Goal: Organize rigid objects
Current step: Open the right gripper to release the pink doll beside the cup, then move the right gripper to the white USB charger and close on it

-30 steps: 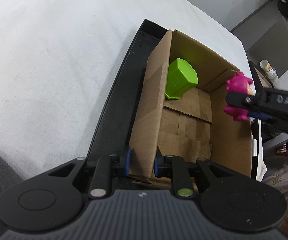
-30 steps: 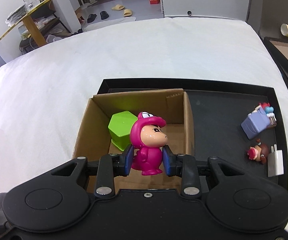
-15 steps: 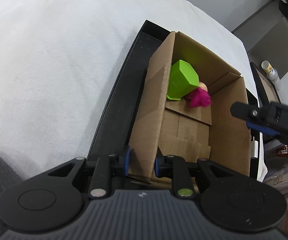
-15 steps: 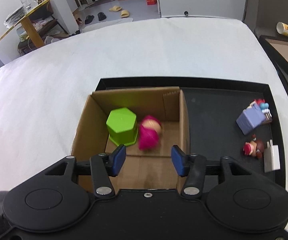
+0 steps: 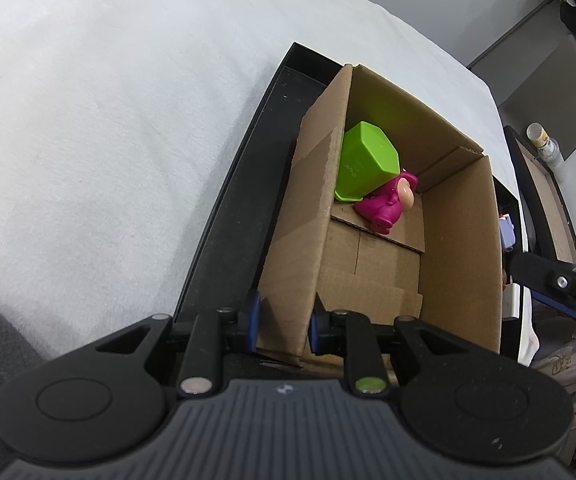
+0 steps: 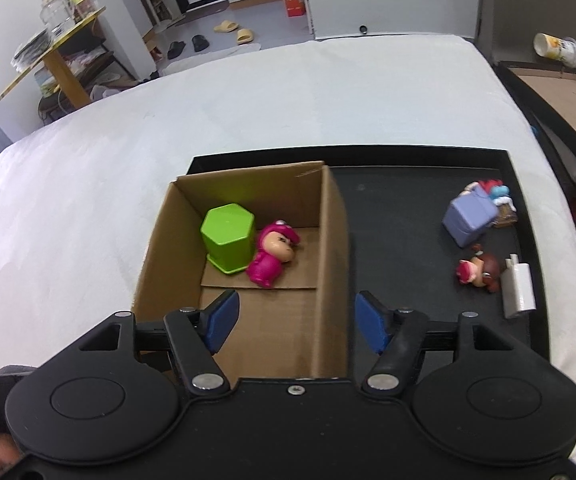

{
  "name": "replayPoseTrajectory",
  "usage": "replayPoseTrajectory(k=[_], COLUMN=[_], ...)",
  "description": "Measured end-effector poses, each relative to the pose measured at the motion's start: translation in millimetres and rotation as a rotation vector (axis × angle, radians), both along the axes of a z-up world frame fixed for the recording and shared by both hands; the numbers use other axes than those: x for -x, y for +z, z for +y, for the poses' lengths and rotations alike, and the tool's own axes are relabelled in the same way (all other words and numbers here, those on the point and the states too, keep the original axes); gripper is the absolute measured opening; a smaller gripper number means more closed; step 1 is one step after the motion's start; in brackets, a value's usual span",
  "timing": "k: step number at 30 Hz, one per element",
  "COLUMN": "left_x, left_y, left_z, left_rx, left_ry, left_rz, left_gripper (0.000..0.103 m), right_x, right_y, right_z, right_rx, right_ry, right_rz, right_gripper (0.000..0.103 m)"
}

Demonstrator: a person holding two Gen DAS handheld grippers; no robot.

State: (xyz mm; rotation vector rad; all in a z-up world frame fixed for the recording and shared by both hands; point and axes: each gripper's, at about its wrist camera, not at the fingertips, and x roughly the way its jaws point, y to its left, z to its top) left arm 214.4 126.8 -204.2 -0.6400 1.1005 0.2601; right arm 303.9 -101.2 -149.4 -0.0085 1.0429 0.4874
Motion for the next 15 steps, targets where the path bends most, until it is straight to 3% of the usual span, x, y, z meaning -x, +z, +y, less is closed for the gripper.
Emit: replayPoseTrajectory(k=[15], left_x=[-2], left_y=[2], left_z=[-2], left_rx=[-0.016], left_ry=[0.018], left_rz=[0.014], left_gripper=[0.022], right_x=[-3], right_y=[1], right_z=[-52], right_rx=[-0.049], right_ry=[-0.073], right_rz=[-0.002], right_gripper=[0.068])
